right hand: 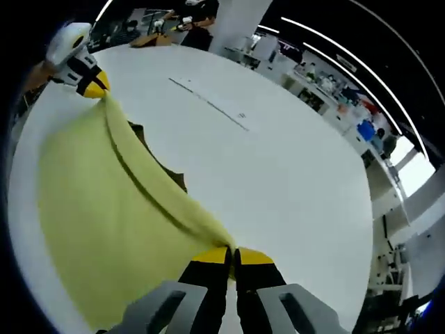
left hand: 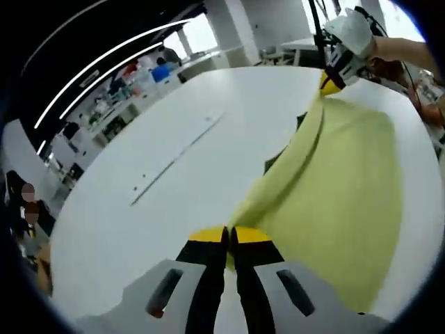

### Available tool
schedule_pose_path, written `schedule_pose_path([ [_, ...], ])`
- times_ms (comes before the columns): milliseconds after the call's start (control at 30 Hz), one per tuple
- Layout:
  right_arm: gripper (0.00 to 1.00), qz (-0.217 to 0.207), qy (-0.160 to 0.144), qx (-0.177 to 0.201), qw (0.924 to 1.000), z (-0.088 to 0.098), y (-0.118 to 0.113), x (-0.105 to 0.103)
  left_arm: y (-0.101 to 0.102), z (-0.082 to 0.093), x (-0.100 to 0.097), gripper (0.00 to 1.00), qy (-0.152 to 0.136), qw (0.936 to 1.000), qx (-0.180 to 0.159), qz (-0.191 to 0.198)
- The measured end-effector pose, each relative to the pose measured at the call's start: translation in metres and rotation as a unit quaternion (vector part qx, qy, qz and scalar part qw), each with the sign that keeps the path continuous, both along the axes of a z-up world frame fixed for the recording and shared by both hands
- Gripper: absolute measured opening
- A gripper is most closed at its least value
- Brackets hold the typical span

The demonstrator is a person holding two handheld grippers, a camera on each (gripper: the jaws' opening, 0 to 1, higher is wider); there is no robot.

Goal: Fold the garment on the visible template until the final outline fits inside the template.

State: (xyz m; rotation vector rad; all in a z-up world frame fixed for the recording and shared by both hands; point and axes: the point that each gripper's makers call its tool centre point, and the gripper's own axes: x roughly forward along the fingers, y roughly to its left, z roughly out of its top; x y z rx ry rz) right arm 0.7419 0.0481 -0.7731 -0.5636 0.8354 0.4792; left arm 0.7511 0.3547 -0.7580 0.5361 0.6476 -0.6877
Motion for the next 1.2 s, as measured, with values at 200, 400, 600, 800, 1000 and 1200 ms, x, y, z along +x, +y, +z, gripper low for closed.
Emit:
schedule_pose_path([
  [200,0.0,0.019,0.018,0.001,0.9997,-0.012,-0.004,0.001,0.005,-0.017,0.003,0.02,0.01,0.9997,-0.012,0.018],
  [400,0.04,-0.02,0.018,0.063,0.9976,-0.012,-0.004,0.005,0.011,-0.019,0.003,0.08,0.006,0.9997,-0.011,0.022],
  [600,0.18,-0.006,0.012,0.067,0.9977,-0.007,-0.001,-0.002,0.015,-0.011,-0.003,0.17,-0.005,0.9997,-0.025,-0.002],
  [800,0.26,0.03,-0.009,0.04,0.9987,-0.001,0.002,-0.012,0.018,-0.007,-0.011,0.21,-0.02,0.9993,-0.013,-0.028],
  [1000,0.16,0.047,-0.026,0.002,0.9986,-0.004,-0.005,-0.003,0.02,-0.013,-0.005,0.23,-0.032,0.9988,0.011,-0.034],
  [1200,0.0,0.026,-0.035,0.007,0.999,-0.004,-0.01,0.0,0.02,-0.014,0.002,0.09,-0.04,0.9986,0.02,-0.026],
])
